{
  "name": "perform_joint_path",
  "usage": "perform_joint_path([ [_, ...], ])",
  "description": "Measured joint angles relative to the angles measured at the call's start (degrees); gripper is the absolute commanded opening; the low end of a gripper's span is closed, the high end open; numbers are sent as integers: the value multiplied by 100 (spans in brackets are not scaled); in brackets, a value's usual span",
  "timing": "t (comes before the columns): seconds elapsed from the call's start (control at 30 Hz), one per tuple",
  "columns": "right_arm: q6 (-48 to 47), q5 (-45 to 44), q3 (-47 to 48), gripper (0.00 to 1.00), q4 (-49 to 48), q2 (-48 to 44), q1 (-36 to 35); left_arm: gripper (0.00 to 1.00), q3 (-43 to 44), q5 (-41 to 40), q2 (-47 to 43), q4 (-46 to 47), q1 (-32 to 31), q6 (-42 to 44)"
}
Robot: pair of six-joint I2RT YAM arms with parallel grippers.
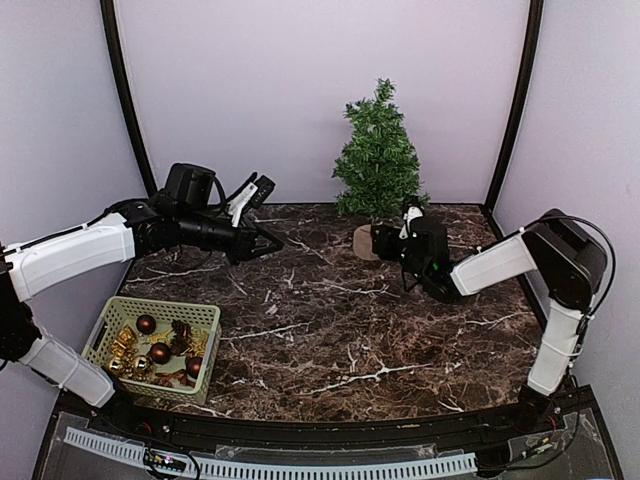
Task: Decorate the small christmas tree
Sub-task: Pass from the right arm to the left
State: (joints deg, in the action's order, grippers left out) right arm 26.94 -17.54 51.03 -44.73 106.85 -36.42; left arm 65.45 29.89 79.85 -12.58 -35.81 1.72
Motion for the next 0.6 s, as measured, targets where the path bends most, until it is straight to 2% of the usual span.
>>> perform_joint_path([
  [0.13,-57,-107,-262,71,66,-531,-20,0,2,-37,0,0,0,0],
  [0.23,-184,-251,-284,70,173,-901,-61,0,2,-37,0,0,0,0],
  [0.53,-702,-339,35,46,782,-1150,-109,0,4,-39,0,-2,0,-2],
  [0.6,-791,-350,127,44,901,-1150,-109,0,4,-39,0,-2,0,-2],
])
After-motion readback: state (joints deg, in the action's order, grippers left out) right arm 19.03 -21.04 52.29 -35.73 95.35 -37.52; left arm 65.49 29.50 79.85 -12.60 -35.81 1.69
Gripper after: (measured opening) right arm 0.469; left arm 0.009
